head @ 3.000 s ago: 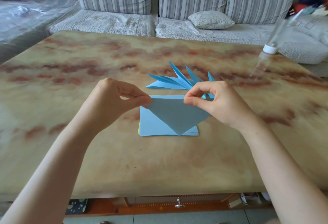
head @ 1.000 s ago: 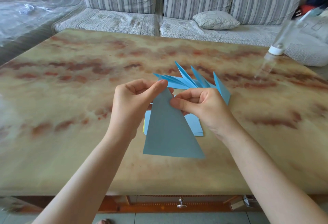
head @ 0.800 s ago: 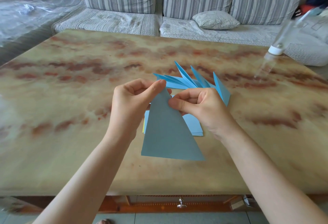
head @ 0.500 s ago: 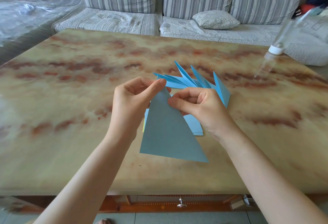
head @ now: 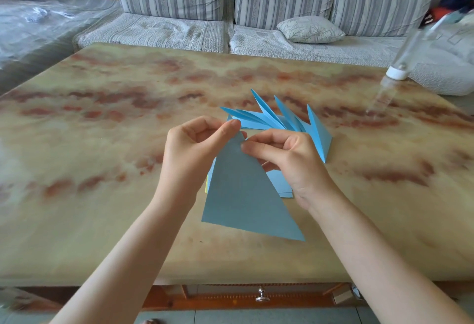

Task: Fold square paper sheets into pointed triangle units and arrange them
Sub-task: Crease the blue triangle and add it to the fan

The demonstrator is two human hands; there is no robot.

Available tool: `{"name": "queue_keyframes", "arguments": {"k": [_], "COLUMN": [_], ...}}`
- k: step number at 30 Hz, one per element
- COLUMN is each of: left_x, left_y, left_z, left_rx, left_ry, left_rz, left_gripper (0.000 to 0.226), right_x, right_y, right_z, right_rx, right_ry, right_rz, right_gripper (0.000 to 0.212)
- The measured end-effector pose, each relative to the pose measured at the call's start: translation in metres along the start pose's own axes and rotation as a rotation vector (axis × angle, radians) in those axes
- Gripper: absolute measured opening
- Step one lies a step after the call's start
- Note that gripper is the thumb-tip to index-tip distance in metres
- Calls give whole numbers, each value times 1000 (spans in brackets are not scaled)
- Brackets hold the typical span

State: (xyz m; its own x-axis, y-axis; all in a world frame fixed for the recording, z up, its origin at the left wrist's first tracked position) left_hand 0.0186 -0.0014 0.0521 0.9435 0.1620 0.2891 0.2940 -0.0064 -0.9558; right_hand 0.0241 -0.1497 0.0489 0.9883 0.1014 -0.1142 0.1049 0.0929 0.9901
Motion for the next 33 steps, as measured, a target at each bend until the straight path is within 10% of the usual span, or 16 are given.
{"name": "queue_keyframes", "arguments": {"k": [33], "left_x": [-2], "left_y": [5], "left_z": [3], "left_rx": [-87], "left_ry": [-81], "left_rz": [108], "left_gripper": [20], "right_x": [-5], "right_y": [2], "right_z": [-10], "right_rx": [-4], "right_ry": [42], "right_rz": [68], "right_gripper": [9]}}
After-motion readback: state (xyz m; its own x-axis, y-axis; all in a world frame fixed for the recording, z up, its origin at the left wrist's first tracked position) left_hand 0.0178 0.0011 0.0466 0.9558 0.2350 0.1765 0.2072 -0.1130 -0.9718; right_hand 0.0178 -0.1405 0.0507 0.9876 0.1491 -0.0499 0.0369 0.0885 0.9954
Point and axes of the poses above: each hand's wrist, its own x-axis towards the middle knuckle, its own z-axis out of the back of the hand, y = z × x, the point moved 6 cm from there along x, towards the middle knuckle, and after that the axes turned 10 degrees about -z, right-handed, at the moved point
